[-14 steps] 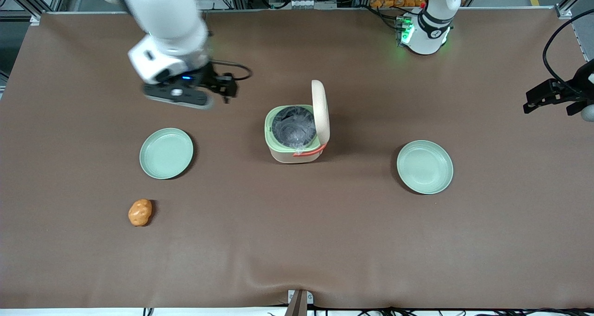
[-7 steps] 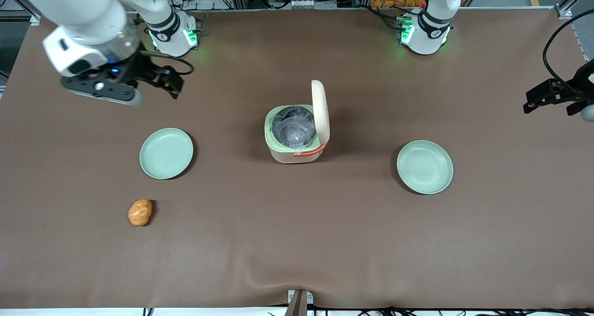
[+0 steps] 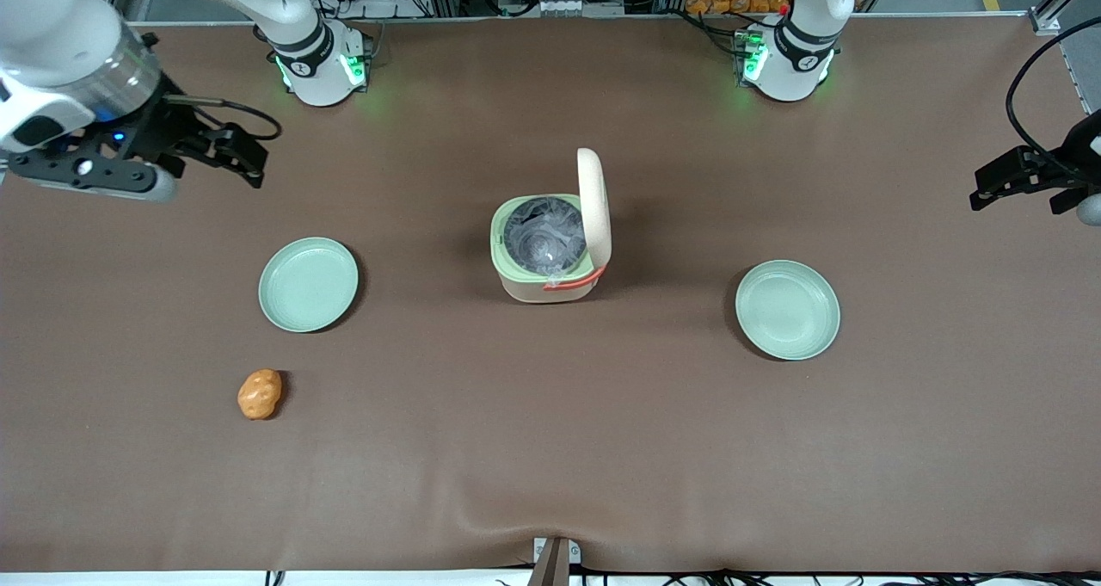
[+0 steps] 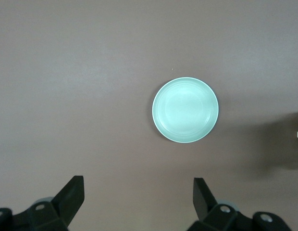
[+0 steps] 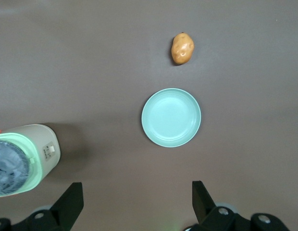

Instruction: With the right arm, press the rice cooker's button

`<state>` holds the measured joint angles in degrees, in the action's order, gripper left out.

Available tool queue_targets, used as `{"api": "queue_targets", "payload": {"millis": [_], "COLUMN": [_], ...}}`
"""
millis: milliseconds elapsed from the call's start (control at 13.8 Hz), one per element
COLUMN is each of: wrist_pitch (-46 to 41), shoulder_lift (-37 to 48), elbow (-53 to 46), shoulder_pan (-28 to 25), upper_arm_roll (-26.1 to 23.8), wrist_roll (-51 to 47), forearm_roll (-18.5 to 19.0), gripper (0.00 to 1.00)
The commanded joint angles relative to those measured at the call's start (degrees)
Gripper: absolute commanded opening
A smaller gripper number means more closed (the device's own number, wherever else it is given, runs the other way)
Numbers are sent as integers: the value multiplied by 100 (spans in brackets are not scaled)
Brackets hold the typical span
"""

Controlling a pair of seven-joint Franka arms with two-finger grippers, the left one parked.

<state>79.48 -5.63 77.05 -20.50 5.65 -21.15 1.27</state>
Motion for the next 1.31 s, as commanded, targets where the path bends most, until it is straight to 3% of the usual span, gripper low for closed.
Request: {"api": "queue_targets", "payload": {"millis": [0, 508, 726, 1234], "wrist_pitch": [-29, -38, -38, -144], "shoulder_lift": [141, 211, 290, 439], "elbow": [109, 179, 311, 459], "shoulder_pan": [291, 766, 986, 995], "upper_arm_roll": [-108, -108, -108, -108], "wrist_roll": [409, 1270, 1385, 1412], "forearm_roll": [13, -4, -267, -268], "gripper": [100, 100, 100, 100]}}
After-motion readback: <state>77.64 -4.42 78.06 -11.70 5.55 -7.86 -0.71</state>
